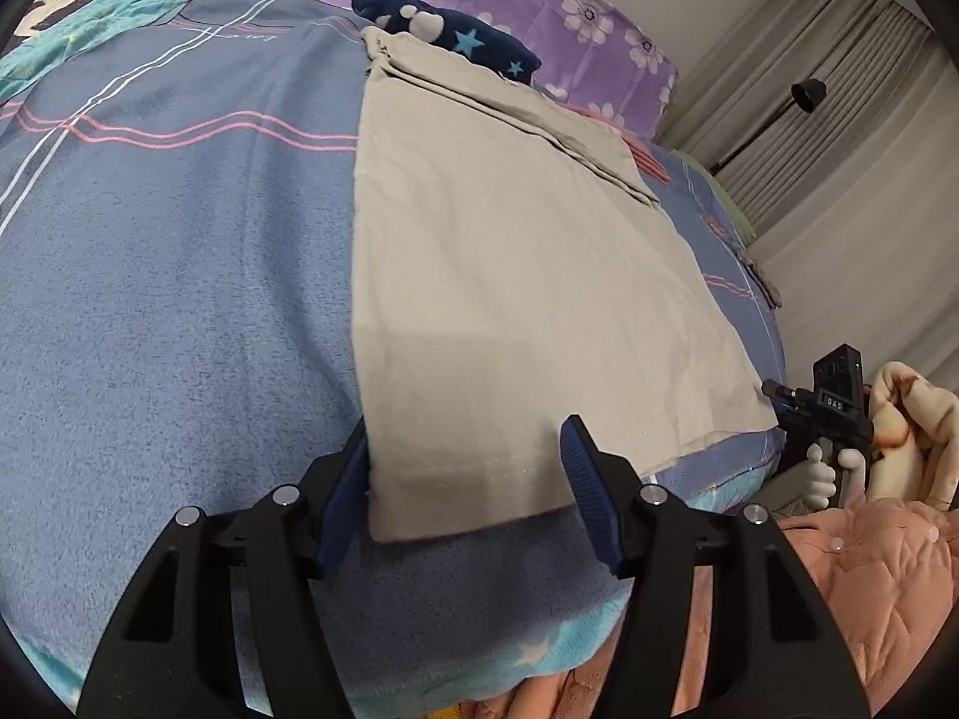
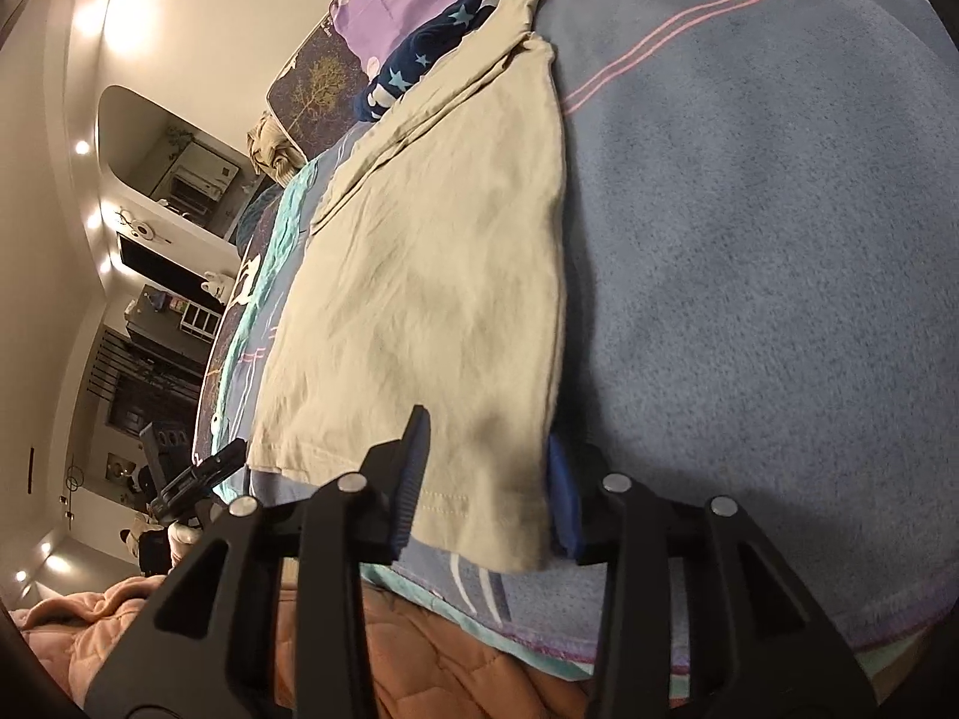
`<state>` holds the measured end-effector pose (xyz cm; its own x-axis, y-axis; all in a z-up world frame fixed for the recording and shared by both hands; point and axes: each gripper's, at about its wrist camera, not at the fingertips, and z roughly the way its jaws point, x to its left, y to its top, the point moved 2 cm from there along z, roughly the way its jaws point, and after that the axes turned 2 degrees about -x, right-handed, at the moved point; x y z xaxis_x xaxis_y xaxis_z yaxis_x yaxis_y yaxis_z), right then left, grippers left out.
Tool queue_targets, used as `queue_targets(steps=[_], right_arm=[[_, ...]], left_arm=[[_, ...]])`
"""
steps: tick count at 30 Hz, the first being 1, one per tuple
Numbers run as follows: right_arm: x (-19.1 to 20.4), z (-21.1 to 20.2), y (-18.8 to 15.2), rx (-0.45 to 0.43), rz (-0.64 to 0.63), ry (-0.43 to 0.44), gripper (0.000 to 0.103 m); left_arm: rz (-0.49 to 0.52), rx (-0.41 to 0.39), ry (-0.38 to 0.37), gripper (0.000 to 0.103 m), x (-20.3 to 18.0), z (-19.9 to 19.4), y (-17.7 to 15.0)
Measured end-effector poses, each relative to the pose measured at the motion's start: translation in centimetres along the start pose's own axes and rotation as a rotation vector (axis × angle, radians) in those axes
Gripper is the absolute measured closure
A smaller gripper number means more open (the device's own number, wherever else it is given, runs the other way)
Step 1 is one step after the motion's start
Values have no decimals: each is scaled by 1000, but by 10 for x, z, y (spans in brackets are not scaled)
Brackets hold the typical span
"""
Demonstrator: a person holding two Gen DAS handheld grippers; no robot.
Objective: Fold small clothes
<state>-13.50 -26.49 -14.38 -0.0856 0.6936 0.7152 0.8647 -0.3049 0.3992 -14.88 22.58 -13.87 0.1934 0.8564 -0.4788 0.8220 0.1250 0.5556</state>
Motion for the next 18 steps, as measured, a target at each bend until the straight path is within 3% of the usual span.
queue_targets(steps=[3,4,6,7,8,9,12,14,18], right_arm=[[-1,10,7,9,23,43,66],[1,13,9,15,19,44,66],[5,13,8,20,7,31,67],[6,10,5,23,3,33,71],[5,9,1,29,10,41,90],[3,8,-2,28,28,47,96],[5,-3,8,-31,76,105,97],[19,-22,28,-119,61,192,98],[56,-77,54,-290,-52,248,99]], left_arm=[[-23,-17,-59,43,1,14,15],[-26,-19,-61,50,1,17,17],[-33,-12,-31,73,2,18,18],[-53,-7,-40,92,4,15,17],[-81,-10,-66,95,7,12,15],[-101,-21,-69,96,8,10,14],[-86,-74,-50,98,-2,1,27],[-43,-168,-90,98,-21,-20,46],[53,-340,-153,99,-64,-69,77]])
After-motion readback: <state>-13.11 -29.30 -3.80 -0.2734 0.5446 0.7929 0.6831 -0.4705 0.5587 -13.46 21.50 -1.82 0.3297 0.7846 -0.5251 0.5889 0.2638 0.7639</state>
